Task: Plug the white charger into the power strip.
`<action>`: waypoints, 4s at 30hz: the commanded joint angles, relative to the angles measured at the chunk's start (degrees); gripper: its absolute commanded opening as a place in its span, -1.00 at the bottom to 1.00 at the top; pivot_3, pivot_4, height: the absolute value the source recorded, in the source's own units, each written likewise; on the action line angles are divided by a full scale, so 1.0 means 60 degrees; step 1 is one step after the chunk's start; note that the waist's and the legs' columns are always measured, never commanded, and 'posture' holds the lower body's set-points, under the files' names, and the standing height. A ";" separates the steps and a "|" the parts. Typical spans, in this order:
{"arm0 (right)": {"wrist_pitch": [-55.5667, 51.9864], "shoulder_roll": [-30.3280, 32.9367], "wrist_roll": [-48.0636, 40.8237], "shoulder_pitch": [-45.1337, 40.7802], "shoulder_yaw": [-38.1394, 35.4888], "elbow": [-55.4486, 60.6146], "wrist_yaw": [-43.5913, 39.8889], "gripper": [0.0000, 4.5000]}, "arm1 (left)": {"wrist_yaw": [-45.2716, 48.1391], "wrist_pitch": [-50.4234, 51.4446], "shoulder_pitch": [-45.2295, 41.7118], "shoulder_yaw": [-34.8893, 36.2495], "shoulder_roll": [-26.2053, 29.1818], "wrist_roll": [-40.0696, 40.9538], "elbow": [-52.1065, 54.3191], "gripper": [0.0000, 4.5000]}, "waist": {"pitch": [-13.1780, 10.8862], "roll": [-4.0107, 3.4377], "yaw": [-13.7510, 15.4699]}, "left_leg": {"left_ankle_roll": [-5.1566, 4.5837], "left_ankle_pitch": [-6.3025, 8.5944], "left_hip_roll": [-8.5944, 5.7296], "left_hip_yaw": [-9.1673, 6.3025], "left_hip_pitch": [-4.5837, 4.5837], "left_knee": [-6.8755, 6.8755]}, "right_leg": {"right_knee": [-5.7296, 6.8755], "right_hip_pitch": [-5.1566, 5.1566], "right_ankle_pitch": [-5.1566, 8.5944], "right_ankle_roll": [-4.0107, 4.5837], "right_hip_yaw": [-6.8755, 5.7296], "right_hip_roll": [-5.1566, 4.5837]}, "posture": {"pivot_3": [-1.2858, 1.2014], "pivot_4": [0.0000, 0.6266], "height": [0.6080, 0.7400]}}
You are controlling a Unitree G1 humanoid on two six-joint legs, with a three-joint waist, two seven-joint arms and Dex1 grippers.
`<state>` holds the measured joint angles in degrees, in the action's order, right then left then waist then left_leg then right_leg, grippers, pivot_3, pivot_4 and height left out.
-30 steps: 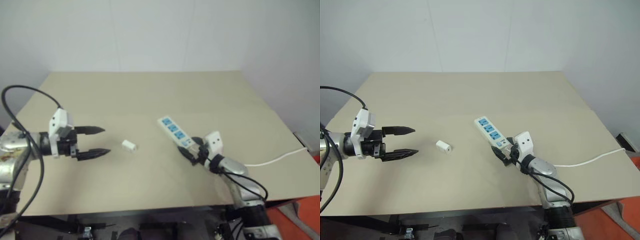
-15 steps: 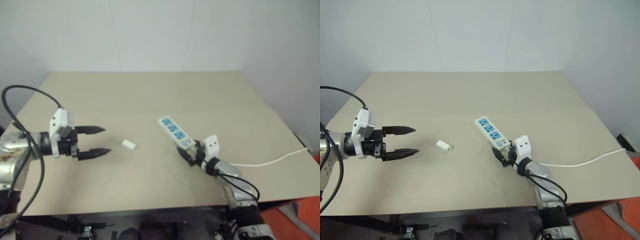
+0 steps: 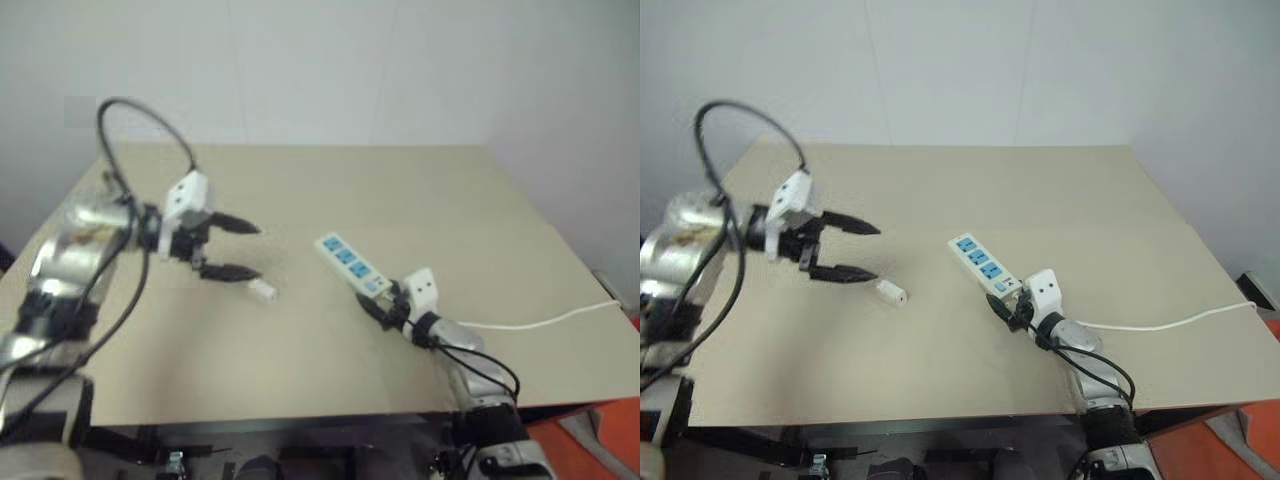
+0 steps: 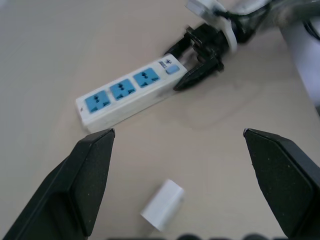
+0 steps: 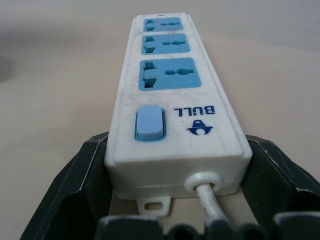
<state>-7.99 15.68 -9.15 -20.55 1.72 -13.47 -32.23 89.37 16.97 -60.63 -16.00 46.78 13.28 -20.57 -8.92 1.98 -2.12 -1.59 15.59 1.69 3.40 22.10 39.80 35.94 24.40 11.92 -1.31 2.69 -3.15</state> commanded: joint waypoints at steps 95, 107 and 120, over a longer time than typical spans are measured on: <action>0.1867 0.0900 0.0416 -0.3407 0.1929 -0.3404 -0.5935 0.52 | 0.0522 0.1888 0.1854 0.2049 -0.2719 0.3515 -0.1352 -0.54 | -0.0009 0.0000 -0.0252 | -0.0004 0.0000 0.0010 -0.0091 0.0105 0.0031 | 0.0126 0.0126 -0.0006 -0.0016 0.0019 0.0000 | 0.03 -0.52 1.00; 0.1999 0.0858 0.0349 -0.3384 0.1935 -0.3811 -0.7077 0.52 | 0.0245 -0.0938 0.2121 0.1603 -0.3521 0.1645 -0.2479 -0.54 | -0.0008 -0.0001 -0.0090 | -0.0002 -0.0001 0.0000 -0.0043 0.0103 0.0044 | 0.0130 0.0122 -0.0007 -0.0013 0.0016 -0.0008 | 0.03 -0.52 1.00; 0.1773 0.0999 0.0360 -0.3002 0.1924 -0.3301 -0.7322 0.52 | 0.0522 -0.1926 0.1238 0.1347 -0.4249 0.1279 -0.4638 -0.54 | -0.0008 -0.0001 -0.0066 | -0.0003 0.0000 -0.0002 -0.0028 0.0106 0.0045 | 0.0128 0.0119 -0.0007 -0.0014 0.0013 -0.0009 | 0.03 -0.52 1.00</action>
<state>3.21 21.49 -7.08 -39.36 12.92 -34.72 -75.87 92.17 5.82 -51.74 -7.69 21.36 20.46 -48.12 -8.97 1.97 -2.51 -1.61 15.58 1.68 3.23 22.73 40.07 36.71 25.12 11.88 -1.40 2.77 -3.20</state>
